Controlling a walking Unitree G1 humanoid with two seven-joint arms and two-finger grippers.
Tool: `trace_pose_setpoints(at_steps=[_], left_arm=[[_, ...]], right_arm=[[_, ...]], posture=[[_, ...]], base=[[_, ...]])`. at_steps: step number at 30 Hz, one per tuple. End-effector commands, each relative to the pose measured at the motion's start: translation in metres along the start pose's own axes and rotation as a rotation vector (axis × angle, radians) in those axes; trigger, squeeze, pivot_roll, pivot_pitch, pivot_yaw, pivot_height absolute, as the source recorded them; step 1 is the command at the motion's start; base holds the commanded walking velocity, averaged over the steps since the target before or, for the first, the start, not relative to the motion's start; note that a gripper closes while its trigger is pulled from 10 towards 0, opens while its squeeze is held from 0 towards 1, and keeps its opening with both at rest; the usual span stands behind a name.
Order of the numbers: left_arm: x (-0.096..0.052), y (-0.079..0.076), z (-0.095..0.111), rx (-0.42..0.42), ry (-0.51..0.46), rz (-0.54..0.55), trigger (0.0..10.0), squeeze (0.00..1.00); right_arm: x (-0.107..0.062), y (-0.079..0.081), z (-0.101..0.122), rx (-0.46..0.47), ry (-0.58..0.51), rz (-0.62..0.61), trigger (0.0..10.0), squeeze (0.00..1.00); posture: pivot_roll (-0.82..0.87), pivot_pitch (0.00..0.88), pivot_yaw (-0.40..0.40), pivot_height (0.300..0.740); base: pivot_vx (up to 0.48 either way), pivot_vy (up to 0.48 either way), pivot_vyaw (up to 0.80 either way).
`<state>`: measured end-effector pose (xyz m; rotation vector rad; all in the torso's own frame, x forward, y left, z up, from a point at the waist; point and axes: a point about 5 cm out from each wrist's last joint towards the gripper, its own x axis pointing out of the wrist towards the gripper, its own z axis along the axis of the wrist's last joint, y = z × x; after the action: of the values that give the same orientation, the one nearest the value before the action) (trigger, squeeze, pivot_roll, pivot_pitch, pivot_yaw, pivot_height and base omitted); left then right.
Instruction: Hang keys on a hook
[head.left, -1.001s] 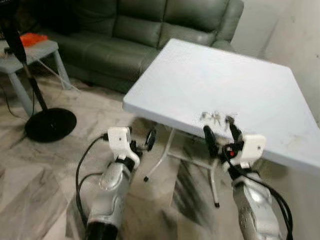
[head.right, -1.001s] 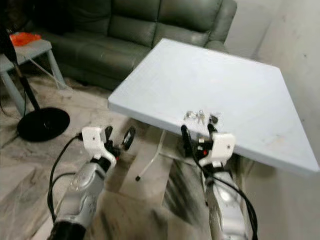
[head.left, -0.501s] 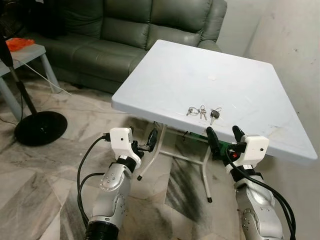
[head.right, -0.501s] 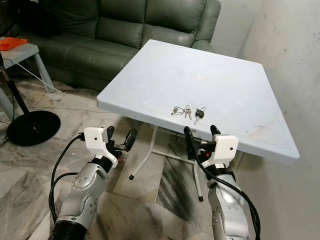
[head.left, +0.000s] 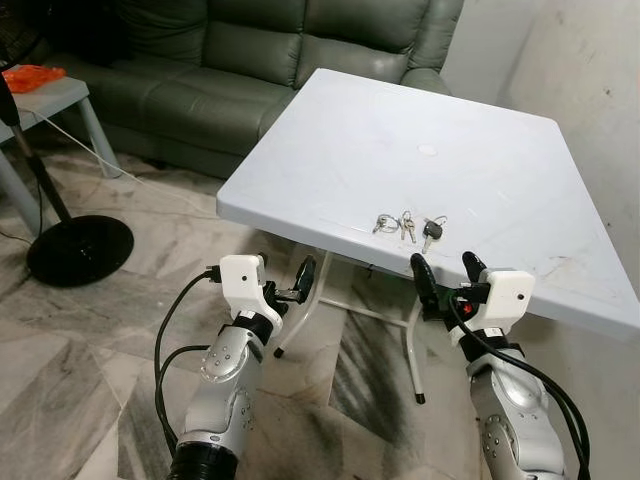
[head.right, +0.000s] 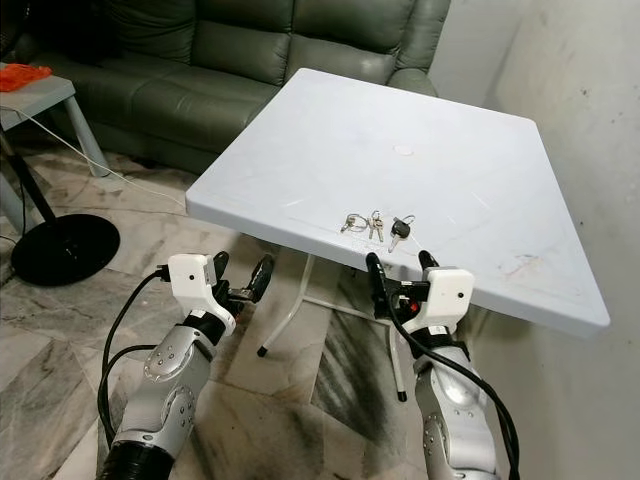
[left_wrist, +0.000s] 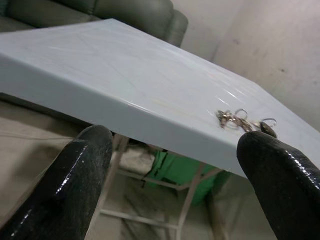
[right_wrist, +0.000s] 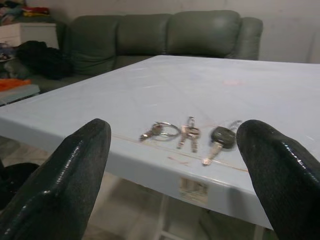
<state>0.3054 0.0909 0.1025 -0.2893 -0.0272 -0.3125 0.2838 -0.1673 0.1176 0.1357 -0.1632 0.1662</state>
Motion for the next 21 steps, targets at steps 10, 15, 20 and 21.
trace_pose_setpoints(at_steps=[10,15,20,21], left_arm=[[0.0035,-0.0050,0.0005,-0.001,0.009,-0.001,10.0,0.00],[0.0035,-0.0053,0.0002,0.003,0.013,0.000,10.0,0.00],[0.0031,-0.0053,-0.0002,0.002,0.016,0.000,10.0,0.00],[0.0031,-0.0053,-0.0002,0.002,0.016,0.000,10.0,0.00]], right_arm=[[0.0016,-0.0033,-0.0015,0.011,0.024,-0.028,10.0,0.00],[0.0014,-0.0027,0.0004,-0.002,0.005,-0.029,10.0,0.00],[0.0006,-0.0024,0.0004,0.002,0.003,-0.029,10.0,0.00],[0.0006,-0.0024,0.0004,0.002,0.003,-0.029,10.0,0.00]], posture=[[-0.02,0.056,-0.108,0.719],[-0.02,0.060,-0.105,0.719],[-0.02,0.065,-0.106,0.719],[-0.02,0.065,-0.106,0.719]], base=[[0.000,0.000,-0.71],[0.000,0.000,-0.42],[0.000,0.000,0.00],[0.000,0.000,0.00]])
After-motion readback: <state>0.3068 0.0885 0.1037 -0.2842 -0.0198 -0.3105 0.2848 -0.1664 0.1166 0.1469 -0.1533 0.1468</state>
